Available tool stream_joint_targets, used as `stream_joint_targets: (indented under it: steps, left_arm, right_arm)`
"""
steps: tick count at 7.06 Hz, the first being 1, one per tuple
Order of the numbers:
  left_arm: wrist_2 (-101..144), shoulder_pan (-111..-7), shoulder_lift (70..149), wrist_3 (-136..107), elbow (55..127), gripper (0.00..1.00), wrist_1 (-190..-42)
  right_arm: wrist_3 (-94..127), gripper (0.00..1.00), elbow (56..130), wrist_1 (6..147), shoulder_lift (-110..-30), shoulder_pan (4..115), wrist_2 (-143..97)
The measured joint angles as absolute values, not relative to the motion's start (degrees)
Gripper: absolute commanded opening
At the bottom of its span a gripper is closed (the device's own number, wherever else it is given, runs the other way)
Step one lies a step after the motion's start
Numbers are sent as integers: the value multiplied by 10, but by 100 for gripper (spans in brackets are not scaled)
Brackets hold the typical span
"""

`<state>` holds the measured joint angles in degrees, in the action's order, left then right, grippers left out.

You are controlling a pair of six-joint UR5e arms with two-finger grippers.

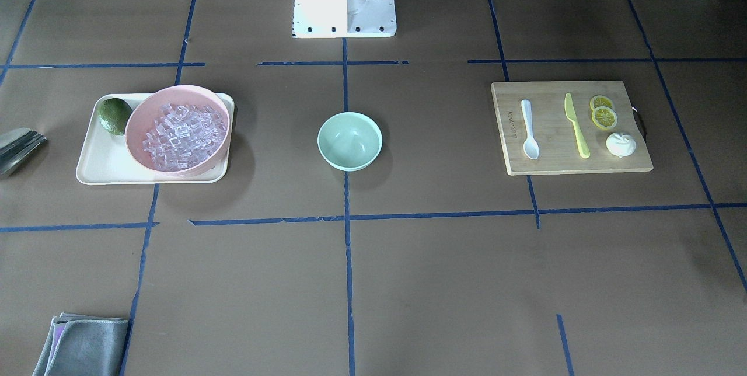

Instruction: Put spoon and ice into bowl

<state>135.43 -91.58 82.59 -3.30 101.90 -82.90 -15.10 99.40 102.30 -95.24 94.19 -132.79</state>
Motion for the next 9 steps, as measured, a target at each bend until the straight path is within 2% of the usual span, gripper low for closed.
stream_joint_targets:
  steps: [5,9]
  left_arm:
    - [1255,-911,806,-7,1054,100,-851]
    - [1362,-911,782,-1,1054,100,-859]
  right_arm:
    - [-146,100,994,1024,-954,941,-1329]
    - [-148,100,996,1019,-958,941,-1340]
